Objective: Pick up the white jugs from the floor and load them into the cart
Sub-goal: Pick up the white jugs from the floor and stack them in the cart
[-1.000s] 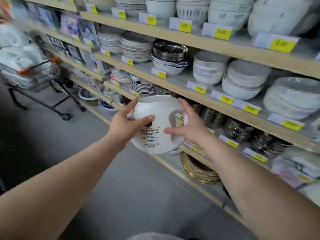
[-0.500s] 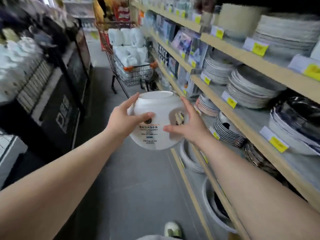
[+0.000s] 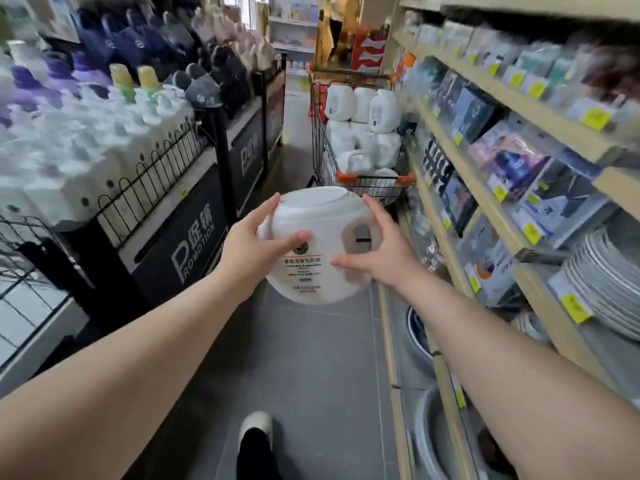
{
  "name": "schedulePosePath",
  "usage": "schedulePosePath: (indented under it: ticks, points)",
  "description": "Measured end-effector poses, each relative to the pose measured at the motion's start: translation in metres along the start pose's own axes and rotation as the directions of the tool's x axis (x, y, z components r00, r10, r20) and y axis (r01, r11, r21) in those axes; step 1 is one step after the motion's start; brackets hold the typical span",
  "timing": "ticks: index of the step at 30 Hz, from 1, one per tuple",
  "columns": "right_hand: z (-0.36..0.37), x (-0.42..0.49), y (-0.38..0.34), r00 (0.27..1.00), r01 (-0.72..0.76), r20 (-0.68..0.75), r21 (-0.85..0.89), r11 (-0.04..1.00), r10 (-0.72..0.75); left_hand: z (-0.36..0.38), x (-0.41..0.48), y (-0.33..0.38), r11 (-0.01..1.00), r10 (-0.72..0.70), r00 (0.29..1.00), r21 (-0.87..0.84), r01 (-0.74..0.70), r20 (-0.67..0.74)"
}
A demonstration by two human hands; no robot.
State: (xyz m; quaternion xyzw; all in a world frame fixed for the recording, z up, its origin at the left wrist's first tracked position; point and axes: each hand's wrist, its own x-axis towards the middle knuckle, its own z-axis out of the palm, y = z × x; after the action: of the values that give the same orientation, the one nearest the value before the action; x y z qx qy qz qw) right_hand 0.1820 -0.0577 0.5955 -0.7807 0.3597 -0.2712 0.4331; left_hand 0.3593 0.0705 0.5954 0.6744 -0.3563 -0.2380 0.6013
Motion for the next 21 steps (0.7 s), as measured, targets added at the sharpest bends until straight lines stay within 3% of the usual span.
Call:
schedulePosePath:
  ticks: [11, 21]
  points:
    - [0.065, 0.249, -0.01, 0.998, 0.054, -0.034, 0.1, 0.994, -0.05, -0.043, 0.253, -0.01, 0.997, 0.008, 1.0, 0.074, -0.007, -0.01]
    - [0.082, 0.476, 0.029, 0.997, 0.079, -0.012, 0.16, 0.984, -0.078, -0.023, 0.471, -0.045, 0.993, 0.029, 0.998, 0.112, -0.022, -0.064]
